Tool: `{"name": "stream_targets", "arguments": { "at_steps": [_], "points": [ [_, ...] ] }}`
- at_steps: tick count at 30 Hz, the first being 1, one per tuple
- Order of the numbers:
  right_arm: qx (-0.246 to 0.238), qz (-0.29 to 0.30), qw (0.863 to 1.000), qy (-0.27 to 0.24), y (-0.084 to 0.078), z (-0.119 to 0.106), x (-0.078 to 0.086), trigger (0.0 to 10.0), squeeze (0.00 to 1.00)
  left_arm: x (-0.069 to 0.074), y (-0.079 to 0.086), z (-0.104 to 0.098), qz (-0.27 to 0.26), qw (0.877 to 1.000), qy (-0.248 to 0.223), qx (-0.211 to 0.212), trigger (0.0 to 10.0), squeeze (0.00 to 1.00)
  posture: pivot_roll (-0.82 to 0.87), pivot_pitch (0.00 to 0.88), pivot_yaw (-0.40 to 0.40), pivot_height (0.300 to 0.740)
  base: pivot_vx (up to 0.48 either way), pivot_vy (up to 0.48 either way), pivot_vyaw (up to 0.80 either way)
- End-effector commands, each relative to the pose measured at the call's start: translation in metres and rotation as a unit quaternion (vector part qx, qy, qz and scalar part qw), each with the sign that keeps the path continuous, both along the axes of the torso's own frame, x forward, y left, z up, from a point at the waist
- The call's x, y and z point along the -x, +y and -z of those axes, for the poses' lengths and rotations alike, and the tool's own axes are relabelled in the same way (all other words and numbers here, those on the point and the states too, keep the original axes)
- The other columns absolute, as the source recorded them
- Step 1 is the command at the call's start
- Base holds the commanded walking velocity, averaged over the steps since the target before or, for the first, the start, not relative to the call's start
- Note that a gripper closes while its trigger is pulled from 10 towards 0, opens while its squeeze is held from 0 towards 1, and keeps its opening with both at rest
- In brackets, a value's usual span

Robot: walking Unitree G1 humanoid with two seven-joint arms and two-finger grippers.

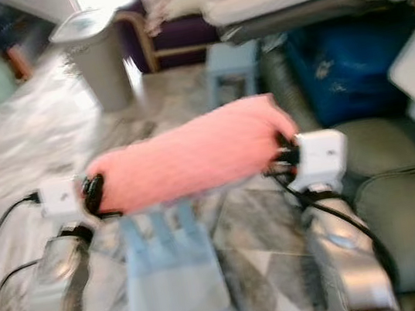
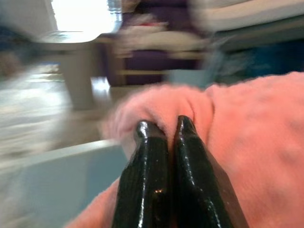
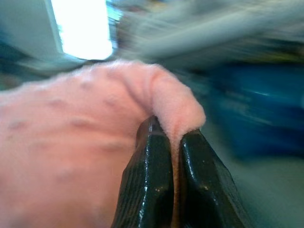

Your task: Move the pillow to the sofa

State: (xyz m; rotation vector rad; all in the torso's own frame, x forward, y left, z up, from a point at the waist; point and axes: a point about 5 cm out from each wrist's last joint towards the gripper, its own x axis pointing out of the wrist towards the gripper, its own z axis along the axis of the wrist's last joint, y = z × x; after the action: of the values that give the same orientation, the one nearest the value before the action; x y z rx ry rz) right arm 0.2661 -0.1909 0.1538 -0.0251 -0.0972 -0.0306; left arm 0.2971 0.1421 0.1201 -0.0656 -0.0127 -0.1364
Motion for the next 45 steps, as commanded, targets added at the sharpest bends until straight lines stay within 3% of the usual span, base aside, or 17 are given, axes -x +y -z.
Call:
{"name": "stream_targets", "arguments": {
  "at_steps": [1,6,31,45],
  "points": [
    [-0.005,0.003,1.000,-0.017,0.002,-0.008,-0.002,10.0,0.00,0.001,0.002,-0.001,-0.007,0.999,0.006,-0.031,10.0,0.00,-0.19,0.000,0.053,0.740,0.000,0.000,0.00],
    [-0.004,0.003,1.000,-0.017,0.003,-0.008,-0.003,10.0,0.00,-0.001,0.001,0.000,0.016,1.000,0.001,-0.022,10.0,0.00,-0.19,0.000,0.052,0.740,0.000,0.000,0.00],
    [-0.015,-0.007,1.000,0.009,0.005,0.000,-0.001,10.0,0.00,0.001,0.000,0.005,0.015,0.999,0.025,0.014,10.0,0.00,-0.19,0.004,0.053,0.740,0.000,0.000,0.00],
    [-0.016,-0.007,1.000,0.016,0.005,0.001,0.001,10.0,0.00,0.005,-0.002,0.008,0.024,0.999,0.037,0.016,10.0,0.00,-0.19,0.019,0.051,0.740,0.000,0.437,0.00]
  ]
}}
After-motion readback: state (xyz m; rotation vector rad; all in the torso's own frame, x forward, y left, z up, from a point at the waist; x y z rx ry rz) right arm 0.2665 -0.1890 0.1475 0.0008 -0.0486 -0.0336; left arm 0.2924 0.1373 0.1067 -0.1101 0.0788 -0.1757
